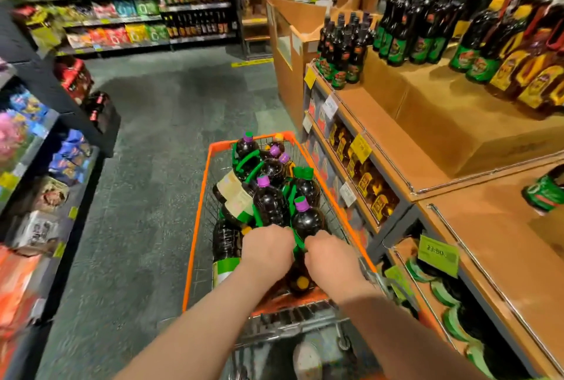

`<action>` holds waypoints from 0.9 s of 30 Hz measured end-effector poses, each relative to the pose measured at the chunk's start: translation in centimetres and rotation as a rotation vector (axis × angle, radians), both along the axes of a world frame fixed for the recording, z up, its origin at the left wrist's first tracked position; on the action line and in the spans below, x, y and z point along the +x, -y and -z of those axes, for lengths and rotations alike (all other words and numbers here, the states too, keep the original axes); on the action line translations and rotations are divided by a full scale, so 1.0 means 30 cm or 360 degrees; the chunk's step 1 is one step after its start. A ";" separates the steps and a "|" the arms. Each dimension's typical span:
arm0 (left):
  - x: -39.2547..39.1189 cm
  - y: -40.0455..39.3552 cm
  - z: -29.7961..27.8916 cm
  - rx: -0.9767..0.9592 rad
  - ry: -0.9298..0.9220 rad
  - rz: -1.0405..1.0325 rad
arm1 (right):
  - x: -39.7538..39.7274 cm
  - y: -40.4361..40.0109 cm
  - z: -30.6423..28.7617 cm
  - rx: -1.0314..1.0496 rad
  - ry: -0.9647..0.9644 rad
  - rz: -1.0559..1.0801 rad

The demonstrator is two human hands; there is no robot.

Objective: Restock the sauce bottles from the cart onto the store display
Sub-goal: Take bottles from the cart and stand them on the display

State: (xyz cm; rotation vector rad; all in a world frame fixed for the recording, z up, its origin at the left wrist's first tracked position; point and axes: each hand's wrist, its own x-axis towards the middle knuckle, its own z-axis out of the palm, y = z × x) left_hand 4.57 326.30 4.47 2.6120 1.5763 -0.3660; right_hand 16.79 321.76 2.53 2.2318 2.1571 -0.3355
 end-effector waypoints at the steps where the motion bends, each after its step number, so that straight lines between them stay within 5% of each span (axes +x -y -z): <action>1: 0.013 -0.032 0.011 -0.0012 0.0010 -0.0005 | 0.019 -0.031 0.019 -0.0032 -0.0010 0.0010; 7: 0.120 -0.220 0.100 -0.0065 0.0053 -0.0014 | 0.116 -0.207 0.123 -0.0437 -0.0009 0.0086; 13: 0.221 -0.365 0.201 -0.0111 0.0022 -0.0034 | 0.195 -0.283 0.232 -0.0333 -0.0080 0.0208; 18: 0.265 -0.431 0.290 -0.0243 -0.0053 -0.0017 | 0.166 -0.340 0.327 -0.0300 -0.0443 0.0453; 27: 0.261 -0.434 0.370 -0.0187 0.0078 -0.0090 | 0.134 -0.340 0.337 -0.0418 0.0000 0.0192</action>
